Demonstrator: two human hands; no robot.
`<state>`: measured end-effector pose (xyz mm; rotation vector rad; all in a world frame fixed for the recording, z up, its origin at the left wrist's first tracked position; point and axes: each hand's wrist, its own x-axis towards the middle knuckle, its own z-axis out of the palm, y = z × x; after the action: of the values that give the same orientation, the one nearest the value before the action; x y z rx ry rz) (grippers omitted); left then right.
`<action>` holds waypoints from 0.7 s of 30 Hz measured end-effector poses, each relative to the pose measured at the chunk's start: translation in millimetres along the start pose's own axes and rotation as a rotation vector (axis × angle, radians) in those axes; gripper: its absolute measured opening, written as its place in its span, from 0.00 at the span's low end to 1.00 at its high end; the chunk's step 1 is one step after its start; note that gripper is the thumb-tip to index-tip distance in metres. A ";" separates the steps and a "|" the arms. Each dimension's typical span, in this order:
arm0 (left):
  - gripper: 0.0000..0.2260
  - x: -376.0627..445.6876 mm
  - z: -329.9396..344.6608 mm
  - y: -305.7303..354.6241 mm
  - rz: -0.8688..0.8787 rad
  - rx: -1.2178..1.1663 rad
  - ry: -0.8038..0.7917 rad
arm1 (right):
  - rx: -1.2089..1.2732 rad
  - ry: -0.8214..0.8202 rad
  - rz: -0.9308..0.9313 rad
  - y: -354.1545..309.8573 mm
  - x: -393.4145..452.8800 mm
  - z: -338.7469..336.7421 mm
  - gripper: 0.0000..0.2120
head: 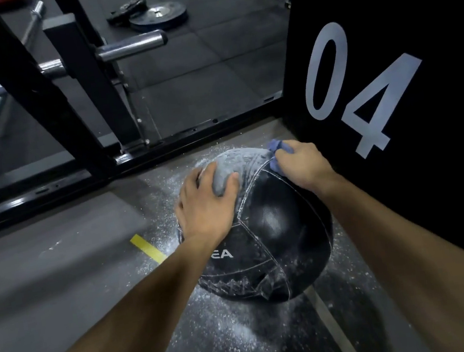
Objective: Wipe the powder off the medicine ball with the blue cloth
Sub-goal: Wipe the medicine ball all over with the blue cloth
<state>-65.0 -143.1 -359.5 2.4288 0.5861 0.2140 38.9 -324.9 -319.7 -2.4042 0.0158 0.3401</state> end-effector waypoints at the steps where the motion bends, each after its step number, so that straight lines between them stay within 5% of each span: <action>1: 0.29 1.2 0.6 1.1 -0.012 0.001 0.003 | -0.021 0.039 -0.055 -3.9 -13.0 1.2 0.24; 10: 0.27 26.3 -1.7 -3.9 -0.047 -0.085 -0.024 | -0.334 0.346 -0.788 45.5 -111.1 76.5 0.29; 17: 0.29 33.0 -3.1 -5.0 -0.038 -0.082 -0.040 | -0.386 0.372 -0.840 137.7 -145.1 113.4 0.29; 21: 0.29 26.8 -5.1 -2.8 -0.024 -0.058 -0.045 | -0.359 0.365 -0.841 128.8 -137.5 104.3 0.28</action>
<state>-43.7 -126.0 -356.9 2.3631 0.5812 0.1633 -132.1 -365.6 -444.2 -2.5256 -0.9242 -0.5223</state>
